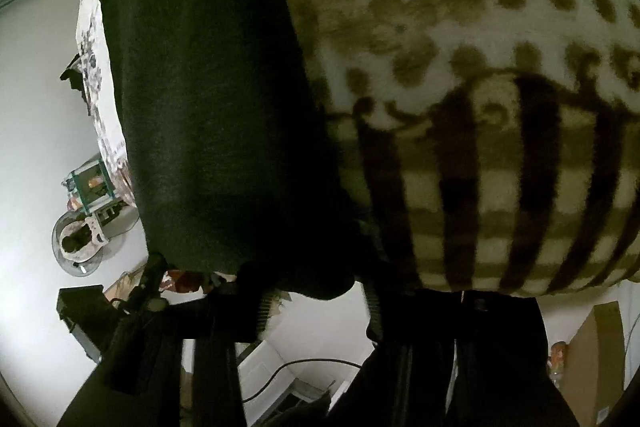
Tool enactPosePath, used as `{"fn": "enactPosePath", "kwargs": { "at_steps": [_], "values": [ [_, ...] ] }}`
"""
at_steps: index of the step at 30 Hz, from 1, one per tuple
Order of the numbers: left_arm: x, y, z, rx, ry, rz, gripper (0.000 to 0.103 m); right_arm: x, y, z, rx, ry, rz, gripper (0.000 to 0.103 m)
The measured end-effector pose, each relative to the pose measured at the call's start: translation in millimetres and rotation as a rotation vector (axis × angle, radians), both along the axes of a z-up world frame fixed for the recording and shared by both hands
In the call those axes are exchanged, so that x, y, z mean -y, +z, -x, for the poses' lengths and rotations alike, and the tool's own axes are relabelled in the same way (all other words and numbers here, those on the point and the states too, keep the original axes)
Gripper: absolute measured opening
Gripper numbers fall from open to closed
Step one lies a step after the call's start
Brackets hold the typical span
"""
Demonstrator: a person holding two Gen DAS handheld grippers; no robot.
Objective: Fold small clothes
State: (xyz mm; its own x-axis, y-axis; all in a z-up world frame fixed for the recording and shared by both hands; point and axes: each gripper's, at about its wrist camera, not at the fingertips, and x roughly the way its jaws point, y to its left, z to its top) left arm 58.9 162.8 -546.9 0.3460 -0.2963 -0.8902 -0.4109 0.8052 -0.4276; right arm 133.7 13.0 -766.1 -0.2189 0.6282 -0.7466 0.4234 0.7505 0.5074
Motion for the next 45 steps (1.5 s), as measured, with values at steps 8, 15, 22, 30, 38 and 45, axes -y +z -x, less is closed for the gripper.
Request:
{"fn": "enactPosePath", "kwargs": {
  "at_steps": [8,15,22,30,38,45],
  "values": [
    [10.2,32.1,4.1,0.060,-0.031,0.037,0.003,3.5,4.7,0.8,0.042,-0.070,-0.085,0.051],
    [7.0,73.2,-3.1,0.144,-0.068,0.000,0.003,-11.8,31.3,4.8,0.167,0.012,-0.039,0.006],
    [-10.6,-14.6,3.4,-0.064,-0.040,0.017,0.004,-14.7,13.7,-4.5,0.079,0.077,0.030,0.008],
    [-35.8,-6.3,3.5,-0.013,0.039,0.098,0.047,0.4,25.4,-5.2,0.117,0.065,-0.002,0.057],
    [6.1,-34.0,-71.0,-0.008,-0.164,0.082,0.050,7.9,11.6,-5.5,0.096,-0.008,-0.024,0.057],
    [1.6,-31.5,-77.3,-0.050,-0.240,-0.097,0.009,-10.8,15.5,-6.3,0.120,0.016,0.026,0.035]
  ]
}}
